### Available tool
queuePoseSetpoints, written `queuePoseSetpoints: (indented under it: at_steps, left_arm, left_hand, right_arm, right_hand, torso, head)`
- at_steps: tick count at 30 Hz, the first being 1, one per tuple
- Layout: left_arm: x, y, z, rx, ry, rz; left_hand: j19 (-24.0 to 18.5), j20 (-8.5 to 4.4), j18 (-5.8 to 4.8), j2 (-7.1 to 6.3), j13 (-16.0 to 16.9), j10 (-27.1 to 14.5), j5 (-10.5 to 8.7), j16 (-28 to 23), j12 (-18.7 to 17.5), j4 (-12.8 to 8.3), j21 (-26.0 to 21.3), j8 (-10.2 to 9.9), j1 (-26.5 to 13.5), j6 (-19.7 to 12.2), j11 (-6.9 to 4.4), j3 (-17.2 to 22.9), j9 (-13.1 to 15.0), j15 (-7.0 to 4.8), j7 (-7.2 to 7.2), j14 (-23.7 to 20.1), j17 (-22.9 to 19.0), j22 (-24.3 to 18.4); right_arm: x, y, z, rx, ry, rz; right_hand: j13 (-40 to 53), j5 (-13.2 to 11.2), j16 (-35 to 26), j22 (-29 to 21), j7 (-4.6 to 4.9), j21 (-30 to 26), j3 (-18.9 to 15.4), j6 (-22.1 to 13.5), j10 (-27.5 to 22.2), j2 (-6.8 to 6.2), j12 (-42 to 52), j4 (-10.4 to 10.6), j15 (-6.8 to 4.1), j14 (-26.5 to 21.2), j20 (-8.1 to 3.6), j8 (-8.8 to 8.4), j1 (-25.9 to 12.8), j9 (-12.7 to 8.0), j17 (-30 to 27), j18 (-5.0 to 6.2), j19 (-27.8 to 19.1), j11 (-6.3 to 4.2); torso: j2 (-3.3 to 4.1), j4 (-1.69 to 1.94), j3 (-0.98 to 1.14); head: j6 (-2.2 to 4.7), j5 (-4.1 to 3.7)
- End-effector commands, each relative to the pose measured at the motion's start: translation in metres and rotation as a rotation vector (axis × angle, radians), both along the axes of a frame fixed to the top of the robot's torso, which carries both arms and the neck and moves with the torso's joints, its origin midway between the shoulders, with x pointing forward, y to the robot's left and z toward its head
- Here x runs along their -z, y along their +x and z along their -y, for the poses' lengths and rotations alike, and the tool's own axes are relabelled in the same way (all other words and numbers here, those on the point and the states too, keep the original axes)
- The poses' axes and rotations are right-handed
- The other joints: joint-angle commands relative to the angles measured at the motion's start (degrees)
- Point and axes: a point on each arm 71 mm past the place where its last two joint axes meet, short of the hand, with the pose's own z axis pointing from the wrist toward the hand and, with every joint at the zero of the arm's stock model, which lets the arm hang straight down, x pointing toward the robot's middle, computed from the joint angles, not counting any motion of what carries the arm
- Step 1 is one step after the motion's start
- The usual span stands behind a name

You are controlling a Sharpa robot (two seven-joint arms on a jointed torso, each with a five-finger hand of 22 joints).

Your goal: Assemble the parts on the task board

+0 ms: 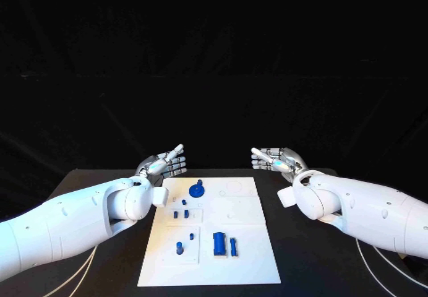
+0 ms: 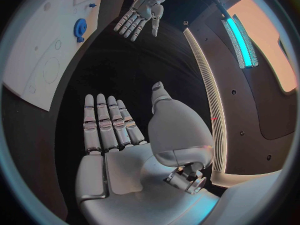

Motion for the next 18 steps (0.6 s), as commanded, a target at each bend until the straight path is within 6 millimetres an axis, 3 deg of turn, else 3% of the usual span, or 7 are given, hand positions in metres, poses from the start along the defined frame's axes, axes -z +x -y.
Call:
queuePoseSetpoints:
  at_steps: [1,3,6,9,10,12,18]
  left_arm:
    - [-0.003,-0.004,0.005,-0.029,0.028,0.035]
    - [-0.004,-0.007,0.009,-0.039,0.039,0.047]
    - [-0.007,-0.015,0.016,-0.065,0.066,0.078]
    - [-0.012,-0.024,0.025,-0.095,0.098,0.119]
    - [-0.013,-0.027,0.027,-0.105,0.108,0.132]
    - [-0.017,-0.034,0.033,-0.124,0.128,0.161]
    - [-0.023,-0.044,0.04,-0.154,0.158,0.205]
  left_hand:
    - [-9.9,-4.12,-1.88,2.27,-1.3,-12.3,-3.25,-1.3,-1.3,-3.6,-1.3,-1.3,-20.5,-12.0,-3.03,1.6,-1.4,-2.84,-5.69,-11.6,-1.3,-4.1]
    - [-11.6,-4.82,-6.25,2.27,-1.3,-14.4,-3.81,-1.3,-1.3,-4.2,-1.3,-1.3,-24.0,-14.0,-3.55,1.6,-1.4,-3.32,-5.69,-13.6,-1.3,-4.8]
    - [-13.6,-5.67,-6.25,2.27,-1.3,-16.9,-4.49,-1.3,-1.3,-4.9,-1.3,-1.3,-28.2,-16.4,-4.16,1.6,-1.4,-3.9,-5.69,-16.0,-1.3,-5.6]
    - [-15.6,-6.53,-6.25,2.27,-1.3,-19.5,-5.16,-1.3,-1.3,-5.6,-1.3,-1.3,-32.4,-18.9,-4.79,1.6,-1.4,-4.49,-5.69,-18.4,-1.3,-6.5]
    - [-16.3,-6.77,-6.25,2.27,-1.3,-20.2,-5.34,-1.3,-1.3,-5.9,-1.3,-1.3,-33.6,-19.7,-4.98,1.6,-1.4,-4.65,-5.69,-19.1,-1.3,-6.7]
    - [-17.8,-7.4,-6.25,2.27,-1.3,-22.1,-5.86,-1.3,-1.3,-6.4,-1.3,-1.3,-36.8,-21.5,-5.44,1.6,-1.4,-8.94,-5.69,-20.9,-1.3,-7.3]
    - [-20.6,-8.56,-6.25,2.27,-1.3,-25.6,-10.29,-1.3,-1.3,-11.3,-1.3,-1.3,-42.6,-24.9,-9.51,1.6,-1.4,-8.94,-5.69,-24.2,-1.3,-8.5]
  right_arm:
    - [-0.001,-0.006,-0.004,0.039,0.028,0.017]
    - [-0.003,-0.011,-0.007,0.063,0.049,0.023]
    - [-0.006,-0.021,-0.012,0.11,0.087,0.033]
    - [-0.01,-0.033,-0.018,0.165,0.125,0.041]
    - [-0.011,-0.037,-0.019,0.182,0.135,0.042]
    - [-0.014,-0.045,-0.022,0.215,0.154,0.044]
    - [-0.018,-0.056,-0.026,0.263,0.177,0.045]
  right_hand:
    - [-2.2,-1.7,-1.3,-8.4,-3.17,-1.3,1.8,-13.2,-14.2,0.21,-1.4,-2.7,-2.25,-14.1,-3.84,-1.38,-19.4,-2.5,-5.6,-2.51,-11.3,-2.57]
    - [-2.2,-1.7,-1.3,-9.8,-3.72,-1.3,1.8,-15.4,-16.6,0.21,-1.4,-3.1,-2.63,-16.5,-4.48,-1.38,-22.6,-2.9,-5.6,-2.61,-13.2,-3.0]
    - [-2.2,-1.7,-1.3,-11.6,-4.37,-1.3,1.8,-18.2,-19.5,0.21,-1.4,-3.6,-7.05,-19.4,-5.29,-1.38,-26.6,-3.5,-5.6,-3.14,-15.5,-3.53]
    - [-2.2,-1.7,-1.3,-13.3,-5.02,-1.3,1.8,-20.9,-22.4,0.21,-1.4,-4.1,-7.05,-22.3,-6.1,-1.38,-30.7,-7.9,-5.6,-3.77,-17.8,-4.07]
    - [-2.2,-1.7,-1.3,-13.8,-5.21,-1.3,1.8,-21.7,-23.3,0.21,-1.4,-4.3,-7.05,-23.2,-6.34,-1.38,-31.8,-7.9,-5.6,-3.76,-18.5,-8.11]
    - [-2.2,-1.7,-1.3,-15.1,-5.7,-1.3,1.8,-23.7,-25.4,0.21,-1.4,-8.4,-7.05,-25.3,-6.93,-1.38,-34.8,-7.9,-5.6,-3.83,-20.2,-8.11]
    - [-2.2,-1.7,-1.3,-17.5,-9.98,-1.3,1.8,-27.4,-29.5,0.21,-1.4,-8.4,-7.05,-29.3,-8.01,-1.38,-40.3,-7.9,-5.6,-8.38,-23.4,-8.11]
  torso:
    - [0.12,1.6,0.6]
    - [0.16,2.29,0.87]
    - [0.19,2.88,1.11]
    - [0.2,2.98,1.14]
    - [0.2,2.98,1.14]
    - [0.2,2.98,1.14]
    - [0.2,2.98,1.14]
  head:
    - [1.39,-0.45]
    - [2.06,-0.66]
    - [2.64,-0.84]
    - [2.73,-0.87]
    - [2.73,-0.87]
    - [2.73,-0.87]
    - [2.73,-0.87]
